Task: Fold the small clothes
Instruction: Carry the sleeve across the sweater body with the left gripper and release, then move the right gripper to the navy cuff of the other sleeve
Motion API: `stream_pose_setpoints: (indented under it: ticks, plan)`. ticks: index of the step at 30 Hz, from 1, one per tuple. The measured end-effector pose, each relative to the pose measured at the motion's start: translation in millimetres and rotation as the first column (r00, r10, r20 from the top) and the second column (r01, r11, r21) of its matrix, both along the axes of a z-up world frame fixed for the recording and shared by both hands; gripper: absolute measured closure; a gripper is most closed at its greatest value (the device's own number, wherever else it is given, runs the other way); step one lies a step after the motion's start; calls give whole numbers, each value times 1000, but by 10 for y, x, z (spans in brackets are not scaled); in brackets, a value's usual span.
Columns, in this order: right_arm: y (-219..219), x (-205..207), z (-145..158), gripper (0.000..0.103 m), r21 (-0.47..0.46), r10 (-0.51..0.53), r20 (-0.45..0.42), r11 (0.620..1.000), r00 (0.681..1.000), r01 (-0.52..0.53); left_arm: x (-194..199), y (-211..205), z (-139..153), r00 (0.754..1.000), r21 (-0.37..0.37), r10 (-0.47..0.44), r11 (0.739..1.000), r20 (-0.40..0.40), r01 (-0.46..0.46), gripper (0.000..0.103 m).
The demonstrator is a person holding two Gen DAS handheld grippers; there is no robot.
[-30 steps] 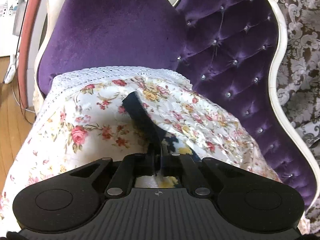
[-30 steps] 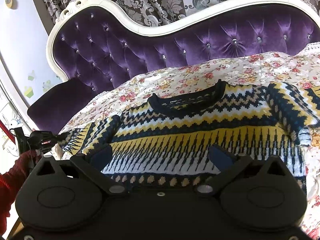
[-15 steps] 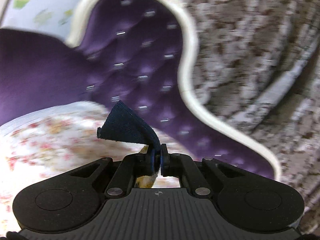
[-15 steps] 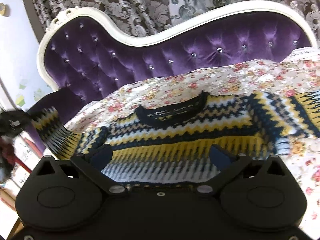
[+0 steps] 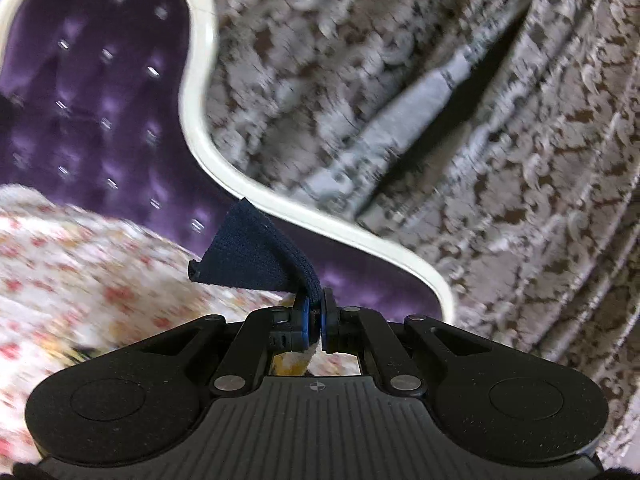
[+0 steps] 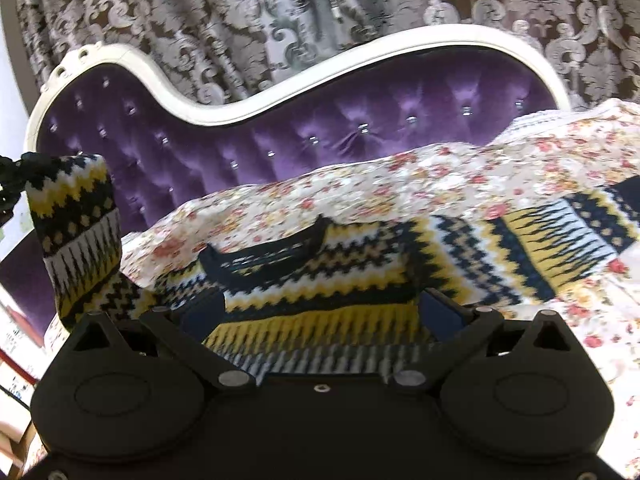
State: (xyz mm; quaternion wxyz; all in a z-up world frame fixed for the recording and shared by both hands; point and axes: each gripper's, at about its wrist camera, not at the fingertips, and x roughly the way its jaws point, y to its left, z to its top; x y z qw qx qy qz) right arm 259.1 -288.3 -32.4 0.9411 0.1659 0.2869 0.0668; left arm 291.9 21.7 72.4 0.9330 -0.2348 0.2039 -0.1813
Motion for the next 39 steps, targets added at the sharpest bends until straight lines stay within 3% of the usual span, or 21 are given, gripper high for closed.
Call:
stream_pose_setpoints:
  ticks: [15,16,17,19,24,28,33,39]
  plan:
    - [-413,14,33,0,34,-140,-9,989,990,141,270,-1113,-796,978,7,-142,989,-151,145,96]
    - [-423,11,32,0,34,-144,-9,989,990,144,279,-1161,-835,976,13,-151,988,-159,155,86]
    - [-434,15,28,0,35,-148,-11,988,989,148,283,-1200,-877,973,17,-163,986,-166,168,64]
    - [-452,16,24,0,38,-155,-11,987,988,156,275,-1253,-930,968,23,-181,982,-172,188,45]
    - [-502,15,27,0,43,-173,-10,984,985,174,151,-1242,-916,969,81,-205,973,-142,217,38]
    - [-521,14,22,0,44,-178,-16,983,984,179,69,-1120,-898,981,190,-155,966,-114,175,32]
    - [-487,27,1,0,28,-172,-27,985,985,173,69,-870,-1086,990,369,-22,927,-136,71,32]
    - [-403,63,-28,0,-2,-151,-39,988,988,151,162,-405,-1300,972,379,130,924,-196,-47,32]
